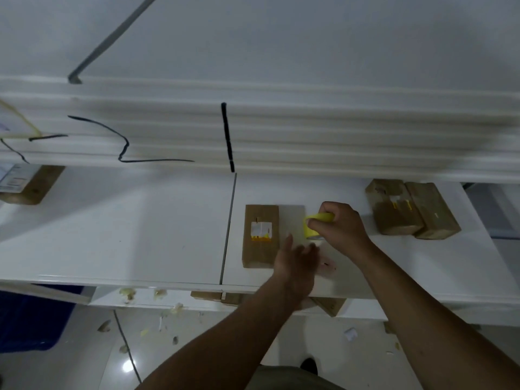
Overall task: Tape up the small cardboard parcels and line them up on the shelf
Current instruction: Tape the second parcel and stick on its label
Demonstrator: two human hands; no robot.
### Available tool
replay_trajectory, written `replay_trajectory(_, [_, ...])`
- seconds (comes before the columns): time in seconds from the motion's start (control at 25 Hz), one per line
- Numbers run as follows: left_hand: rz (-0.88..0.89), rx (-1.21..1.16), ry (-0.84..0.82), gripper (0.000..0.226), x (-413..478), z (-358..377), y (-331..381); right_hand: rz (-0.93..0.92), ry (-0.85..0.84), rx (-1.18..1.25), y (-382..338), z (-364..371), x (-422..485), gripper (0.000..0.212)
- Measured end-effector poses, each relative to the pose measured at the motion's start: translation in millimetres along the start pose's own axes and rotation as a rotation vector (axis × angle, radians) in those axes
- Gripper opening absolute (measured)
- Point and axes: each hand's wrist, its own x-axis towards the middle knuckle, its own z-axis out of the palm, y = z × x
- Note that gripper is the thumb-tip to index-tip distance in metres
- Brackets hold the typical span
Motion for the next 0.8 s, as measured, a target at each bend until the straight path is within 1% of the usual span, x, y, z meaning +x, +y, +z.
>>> replay_trajectory(0.08, [0.009,-0.046,0.011,0.046,11,17,13,-0.04,-0.013,-0.019,-8,-2,-4,0.03])
replay_trajectory(0.16, [-0.014,0.001,0.05,0.034,19,22,18,-0.053,-0.009,-0.005,-12,-5,-9,0.032])
replay_trajectory(0.24, [-0.001,0.0,0.106,0.023,28,23,18,-0.054,0.011,0.013,-13,-12,-14,0.034])
replay_trajectory(0.36, [0.018,-0.059,0.096,0.026,30,19,16,-0.064,0.027,-0.011,-9,-23,-19,0.037])
replay_trajectory(0.52, [-0.007,-0.039,0.005,0.019,17,10,18,-0.045,0.017,-0.008,-8,-32,-30,0.036])
replay_trajectory(0.6, [-0.041,-0.051,-0.102,0.021,7,17,13,-0.023,0.098,0.01,-9,-54,-31,0.038])
replay_trajectory(0.68, [-0.074,-0.119,-0.215,0.026,-3,31,1,0.016,0.185,0.085,-9,-88,-28,0.04])
replay_trajectory(0.72, [-0.087,-0.147,-0.246,0.03,-7,37,-5,0.038,0.179,0.158,-8,-104,-27,0.037])
replay_trajectory(0.8, [-0.099,-0.131,-0.279,0.037,-9,43,-11,0.055,0.089,0.3,-7,-124,-28,0.032])
